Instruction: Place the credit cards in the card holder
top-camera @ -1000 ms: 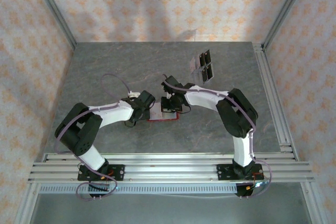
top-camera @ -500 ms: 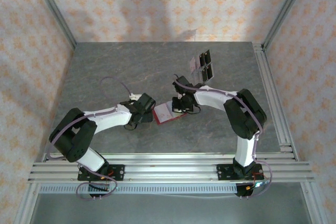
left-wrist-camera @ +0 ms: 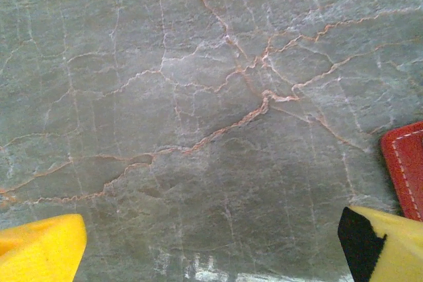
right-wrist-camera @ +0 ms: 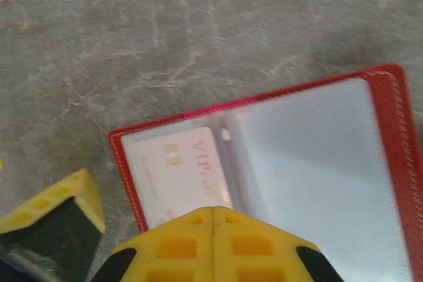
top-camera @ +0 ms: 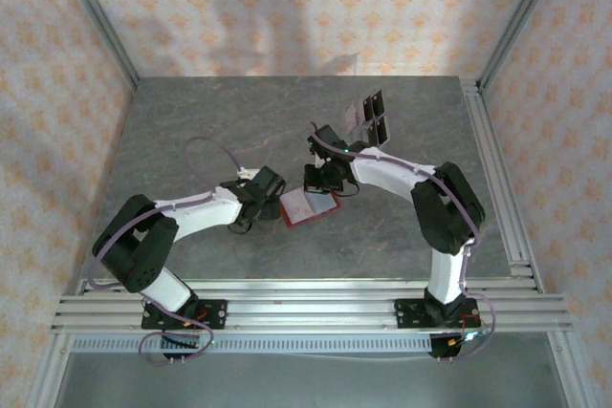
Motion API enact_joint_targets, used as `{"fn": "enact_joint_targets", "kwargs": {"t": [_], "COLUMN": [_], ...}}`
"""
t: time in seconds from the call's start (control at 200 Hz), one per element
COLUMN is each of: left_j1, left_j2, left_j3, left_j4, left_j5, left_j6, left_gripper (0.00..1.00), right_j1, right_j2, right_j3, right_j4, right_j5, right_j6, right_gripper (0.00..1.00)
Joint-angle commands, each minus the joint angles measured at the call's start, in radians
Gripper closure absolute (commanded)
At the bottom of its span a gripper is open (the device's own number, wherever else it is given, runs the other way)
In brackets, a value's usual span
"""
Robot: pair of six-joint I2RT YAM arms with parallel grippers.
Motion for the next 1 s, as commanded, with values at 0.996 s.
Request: {"fn": "enact_joint_targets", "kwargs": {"t": [0.996], "left_j1": [-0.001], "left_j2": [0.081], "left_j3": [0.016], "left_j4": [0.019], "left_j5": [0.006], "left_j6": [-0.012], "left_gripper": [0.00], "right_j1": [0.072], "right_j2": [0.116], "right_j3": [-0.027], "right_j4": [0.042], "right_j5": [-0.028], "right_j6": [0.030], "right_gripper": [0.98]}}
